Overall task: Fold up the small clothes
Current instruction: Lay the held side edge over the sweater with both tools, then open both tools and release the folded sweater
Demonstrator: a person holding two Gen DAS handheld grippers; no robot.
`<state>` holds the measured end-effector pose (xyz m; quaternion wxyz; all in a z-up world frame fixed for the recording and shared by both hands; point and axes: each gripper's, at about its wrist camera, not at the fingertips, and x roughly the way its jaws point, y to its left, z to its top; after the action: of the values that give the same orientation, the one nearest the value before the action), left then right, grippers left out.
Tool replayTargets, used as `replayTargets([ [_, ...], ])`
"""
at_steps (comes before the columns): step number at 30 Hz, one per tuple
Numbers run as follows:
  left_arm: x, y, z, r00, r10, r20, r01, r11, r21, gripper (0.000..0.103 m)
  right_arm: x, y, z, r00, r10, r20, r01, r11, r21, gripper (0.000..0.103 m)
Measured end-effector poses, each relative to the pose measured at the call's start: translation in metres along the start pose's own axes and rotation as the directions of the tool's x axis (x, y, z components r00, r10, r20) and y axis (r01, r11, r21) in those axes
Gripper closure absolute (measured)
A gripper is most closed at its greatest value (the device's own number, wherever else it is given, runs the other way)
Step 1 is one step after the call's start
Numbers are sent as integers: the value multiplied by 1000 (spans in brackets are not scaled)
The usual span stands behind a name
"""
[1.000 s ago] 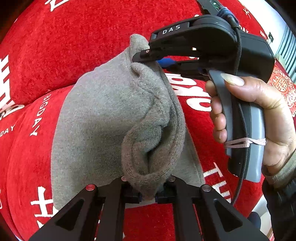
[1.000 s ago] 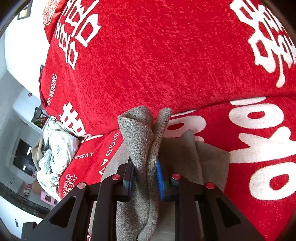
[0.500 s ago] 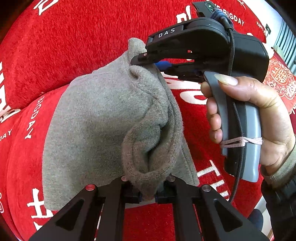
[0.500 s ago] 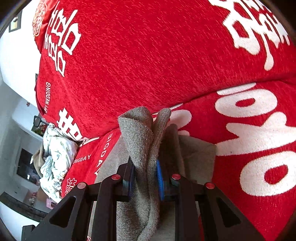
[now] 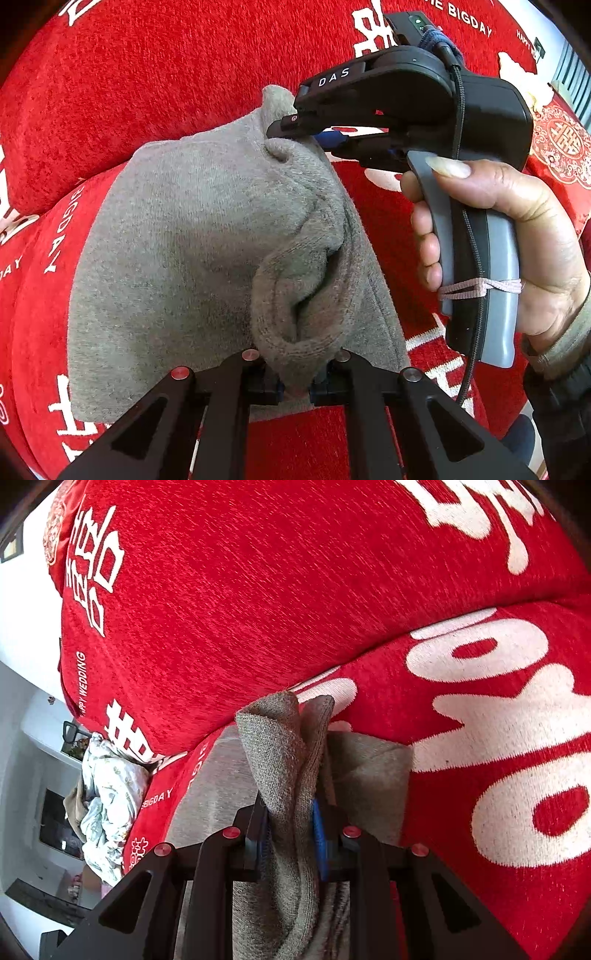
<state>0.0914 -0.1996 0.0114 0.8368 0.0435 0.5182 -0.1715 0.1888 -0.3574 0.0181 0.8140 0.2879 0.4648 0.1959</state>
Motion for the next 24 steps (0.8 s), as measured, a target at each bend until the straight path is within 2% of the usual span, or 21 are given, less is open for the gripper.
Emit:
replayTargets([
  [14,-1,-10,-8,1000,25,17,-26,1000,17,94,8,-20,-5,1000,5,11,-5,998,60,81],
  [16,-3,-10,-9,1000,16,17,-17,1000,16,94,7,-19,-6,1000,-14,17,13,998,63,78],
  [17,-3,-11,-9,1000,21,17,-21,1000,18,91,4,-17,-6,999,-29,21,28,998,58,66],
  [18,-4,-12,-9,1000,22,13,-22,999,31,74,1,-16,-7,998,-54,23,52,997,55,47],
  [19,-6,-14,-9,1000,-2,6,2,999,44,60,-4,-13,-7,998,-66,24,65,997,50,40],
  [20,-9,-15,-10,1000,-19,0,19,999,50,23,-9,-11,-8,997,-64,31,63,997,46,31],
  [21,-13,-15,-12,1000,-6,11,6,999,49,3,-16,-7,-9,996,-79,51,77,996,38,26],
  [23,-30,-16,-17,996,42,80,-47,998,52,3,-36,3,-11,987,-116,109,116,993,13,24],
  [24,-38,-16,-18,996,26,85,-32,997,70,3,-45,8,-12,986,-104,130,104,995,2,24],
])
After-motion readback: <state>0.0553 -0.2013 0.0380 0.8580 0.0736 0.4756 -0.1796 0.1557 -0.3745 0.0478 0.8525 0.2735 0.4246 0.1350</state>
